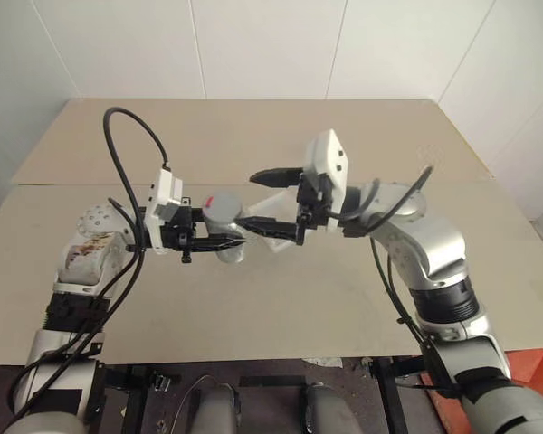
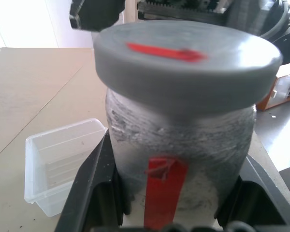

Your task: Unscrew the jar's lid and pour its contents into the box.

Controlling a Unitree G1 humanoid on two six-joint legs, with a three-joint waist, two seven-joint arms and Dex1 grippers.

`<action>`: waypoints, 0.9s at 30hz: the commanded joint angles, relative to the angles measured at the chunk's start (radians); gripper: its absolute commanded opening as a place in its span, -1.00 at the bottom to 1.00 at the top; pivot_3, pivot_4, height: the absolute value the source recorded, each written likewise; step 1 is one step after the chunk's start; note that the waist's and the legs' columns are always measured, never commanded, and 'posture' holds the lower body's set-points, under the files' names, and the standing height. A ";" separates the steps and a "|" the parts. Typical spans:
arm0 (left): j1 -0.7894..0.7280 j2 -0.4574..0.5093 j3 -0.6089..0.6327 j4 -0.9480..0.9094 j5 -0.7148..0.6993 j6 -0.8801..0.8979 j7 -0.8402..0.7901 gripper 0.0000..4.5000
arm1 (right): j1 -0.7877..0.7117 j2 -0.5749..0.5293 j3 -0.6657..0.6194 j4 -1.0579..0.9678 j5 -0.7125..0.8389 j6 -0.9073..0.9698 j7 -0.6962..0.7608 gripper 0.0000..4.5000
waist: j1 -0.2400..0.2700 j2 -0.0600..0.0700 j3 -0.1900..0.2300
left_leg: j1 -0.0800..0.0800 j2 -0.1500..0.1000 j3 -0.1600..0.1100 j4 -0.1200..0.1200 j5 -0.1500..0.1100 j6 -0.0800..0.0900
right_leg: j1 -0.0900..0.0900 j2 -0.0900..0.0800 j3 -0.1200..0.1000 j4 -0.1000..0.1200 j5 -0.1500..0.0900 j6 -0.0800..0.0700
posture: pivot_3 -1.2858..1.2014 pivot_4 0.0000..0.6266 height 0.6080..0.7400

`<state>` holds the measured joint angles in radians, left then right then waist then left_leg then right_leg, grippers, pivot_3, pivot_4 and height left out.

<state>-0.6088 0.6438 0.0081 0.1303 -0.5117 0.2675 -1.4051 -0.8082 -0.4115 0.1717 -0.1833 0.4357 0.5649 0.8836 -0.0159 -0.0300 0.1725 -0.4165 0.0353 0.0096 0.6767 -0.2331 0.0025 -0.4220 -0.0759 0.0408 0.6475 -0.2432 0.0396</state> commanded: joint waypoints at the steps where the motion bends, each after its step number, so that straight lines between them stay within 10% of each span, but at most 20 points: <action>1: -0.003 0.008 0.011 -0.056 -0.025 0.000 -0.019 -0.15 | 0.001 -0.009 -0.035 -0.026 0.004 -0.020 -0.007 0.96 | 0.000 0.000 0.000 | 0.000 0.000 0.000 0.000 0.000 0.000 | 0.000 0.000 0.000 0.000 0.000 0.000 | 0.03 -0.52 1.00; 27: -0.004 -0.038 -0.006 -0.038 0.003 -0.020 0.004 -0.15 | 0.001 0.025 0.047 -0.183 0.035 0.091 -0.055 0.96 | -0.001 0.000 0.000 | 0.000 0.000 0.000 0.000 0.000 0.000 | 0.000 0.000 0.000 0.000 0.000 0.000 | 0.03 -0.52 1.00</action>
<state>-0.6079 0.6041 -0.0025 0.1092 -0.5086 0.2634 -1.4023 -0.7769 -0.3949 0.2239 -0.3454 0.4741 0.6489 0.8521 -0.0172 -0.0300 0.1725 -0.4162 0.0354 0.0094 0.6768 -0.2331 0.0025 -0.4219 -0.0757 0.0409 0.6477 -0.2432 0.0396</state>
